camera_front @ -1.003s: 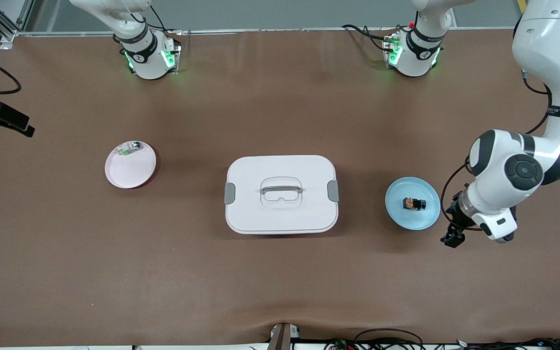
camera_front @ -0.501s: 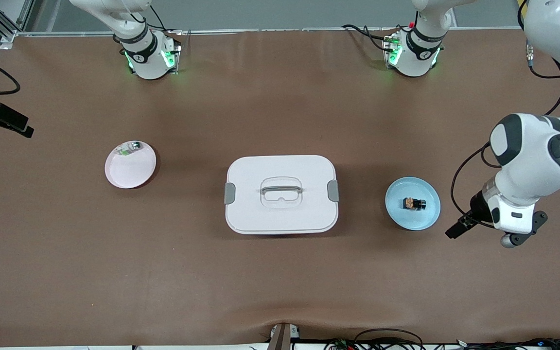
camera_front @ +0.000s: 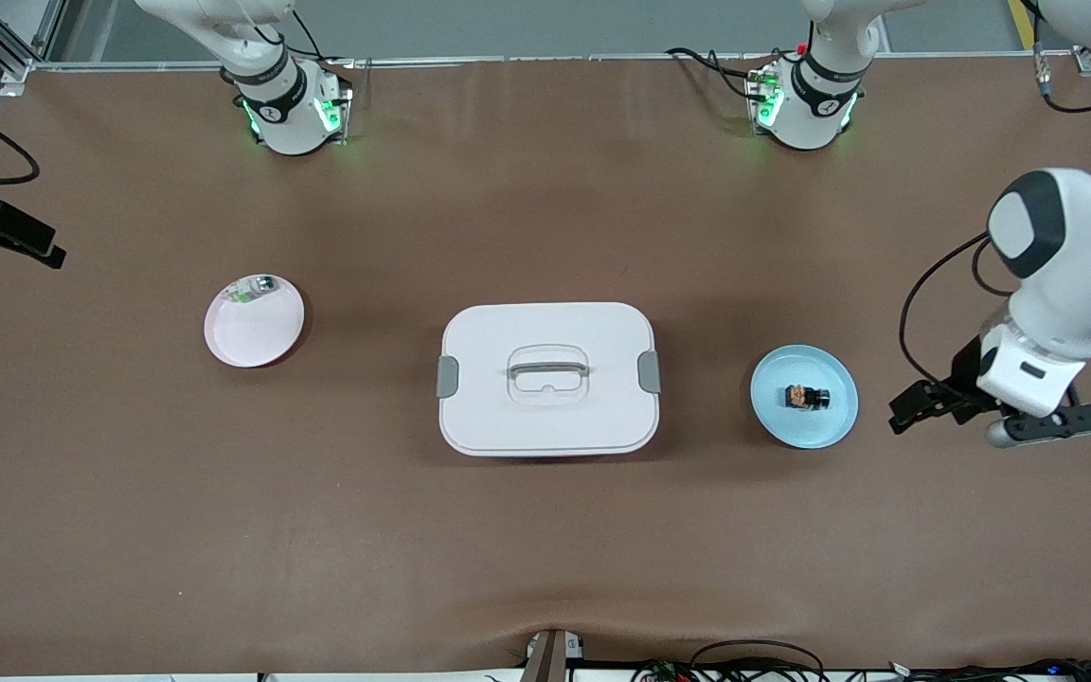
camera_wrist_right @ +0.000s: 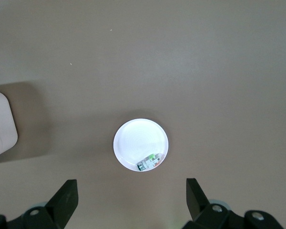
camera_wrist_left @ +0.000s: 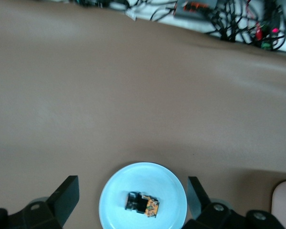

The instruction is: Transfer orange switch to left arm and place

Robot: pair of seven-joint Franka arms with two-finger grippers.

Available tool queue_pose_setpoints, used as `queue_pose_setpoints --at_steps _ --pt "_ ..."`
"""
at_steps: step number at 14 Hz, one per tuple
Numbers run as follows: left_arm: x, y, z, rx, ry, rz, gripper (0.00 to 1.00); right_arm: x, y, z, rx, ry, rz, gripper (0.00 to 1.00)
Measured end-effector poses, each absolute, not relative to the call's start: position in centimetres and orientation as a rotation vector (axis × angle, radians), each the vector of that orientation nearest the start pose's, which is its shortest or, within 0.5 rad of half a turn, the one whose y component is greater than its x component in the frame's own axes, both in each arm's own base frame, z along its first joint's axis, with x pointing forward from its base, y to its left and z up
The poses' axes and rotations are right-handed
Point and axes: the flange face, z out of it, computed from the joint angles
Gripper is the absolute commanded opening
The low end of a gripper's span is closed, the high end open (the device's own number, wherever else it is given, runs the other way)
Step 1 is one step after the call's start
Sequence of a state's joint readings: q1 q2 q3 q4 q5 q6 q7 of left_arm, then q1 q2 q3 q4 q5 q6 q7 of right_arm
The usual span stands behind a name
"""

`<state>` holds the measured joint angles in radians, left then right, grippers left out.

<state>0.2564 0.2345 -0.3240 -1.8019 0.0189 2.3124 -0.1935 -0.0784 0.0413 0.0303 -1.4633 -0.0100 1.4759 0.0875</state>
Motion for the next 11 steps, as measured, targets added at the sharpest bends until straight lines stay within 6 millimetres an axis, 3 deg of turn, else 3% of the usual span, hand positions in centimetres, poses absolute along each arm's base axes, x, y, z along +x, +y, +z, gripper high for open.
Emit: queue_pose_setpoints --at_steps 4,11 --pt "63.0 -2.8 51.2 -3.171 -0.165 -0.404 1.0 55.8 -2.3 64.4 -3.143 0.2 0.045 1.0" --pt "61.0 -3.3 58.0 -3.136 -0.142 -0.495 1.0 55.7 -2.8 64.4 -3.144 0.214 0.045 1.0"
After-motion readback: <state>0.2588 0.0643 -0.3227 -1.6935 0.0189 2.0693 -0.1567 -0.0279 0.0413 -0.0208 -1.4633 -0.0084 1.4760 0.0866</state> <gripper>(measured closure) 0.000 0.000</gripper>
